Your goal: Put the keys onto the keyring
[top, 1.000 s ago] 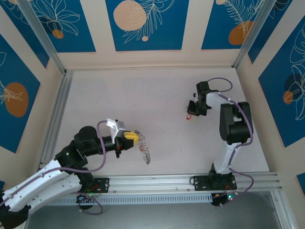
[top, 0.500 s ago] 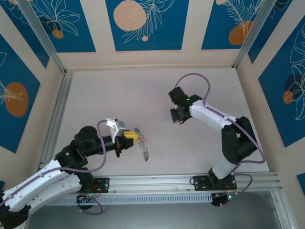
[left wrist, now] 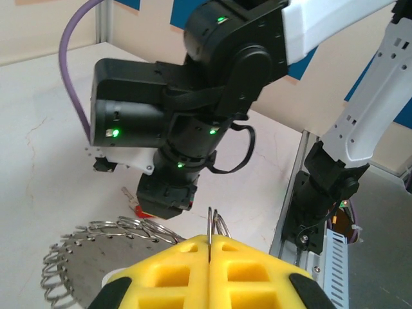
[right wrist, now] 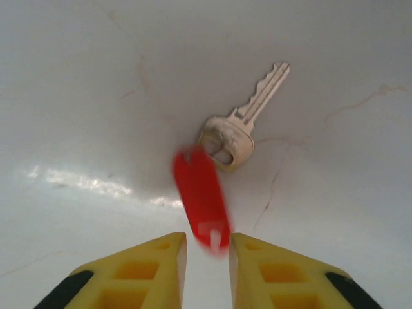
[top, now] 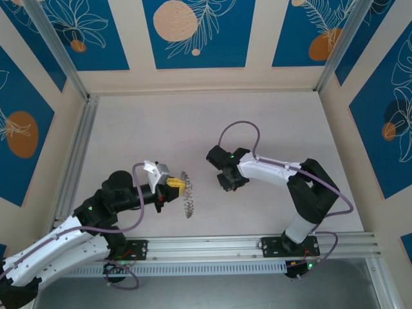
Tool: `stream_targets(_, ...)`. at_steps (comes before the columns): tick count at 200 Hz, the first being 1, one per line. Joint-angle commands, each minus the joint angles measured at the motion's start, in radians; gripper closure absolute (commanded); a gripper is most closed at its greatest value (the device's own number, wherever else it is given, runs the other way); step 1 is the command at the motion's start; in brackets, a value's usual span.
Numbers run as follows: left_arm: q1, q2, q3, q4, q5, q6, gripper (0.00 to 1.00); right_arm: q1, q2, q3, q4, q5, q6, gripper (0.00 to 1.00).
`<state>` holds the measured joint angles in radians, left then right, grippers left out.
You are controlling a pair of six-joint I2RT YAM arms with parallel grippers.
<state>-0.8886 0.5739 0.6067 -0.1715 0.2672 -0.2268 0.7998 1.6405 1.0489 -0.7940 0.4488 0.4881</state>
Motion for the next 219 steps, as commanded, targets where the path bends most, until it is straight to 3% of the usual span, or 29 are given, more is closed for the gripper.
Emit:
stream_targets(1, -0.004, -0.009, 0.025, 0.013, -0.02, 0.005, 1.0, -0.003, -0.11, -0.04, -0.028, -0.047, 0.059, 0.68)
stream_targets(46, -0.004, 0.007, 0.026, 0.02, -0.02, 0.006, 1.0, -0.104, -0.217, -0.155, 0.082, -0.183, 0.065, 0.65)
stream_targets(94, -0.003, 0.008, 0.022, 0.022, -0.019, -0.002, 1.0, -0.13, -0.107, -0.031, 0.086, -0.196, -0.065, 0.64)
stream_targets(117, -0.004, 0.0, 0.025, 0.011, -0.025, -0.003, 1.0, -0.19, -0.083, -0.01, 0.1, -0.278, -0.158, 0.63)
stream_targets(151, -0.003, -0.003, 0.029, 0.006, -0.028, -0.004, 1.0, -0.226, -0.032, 0.025, 0.107, -0.367, -0.253, 0.46)
stream_targets(170, -0.003, 0.003, 0.031, 0.007, -0.027, -0.003, 1.0, -0.234, 0.013, 0.047, 0.12, -0.417, -0.279, 0.42)
stream_targets(219, -0.003, 0.006, 0.041, 0.0, -0.031, -0.003, 1.0, -0.235, 0.106, 0.076, 0.142, -0.462, -0.301, 0.43)
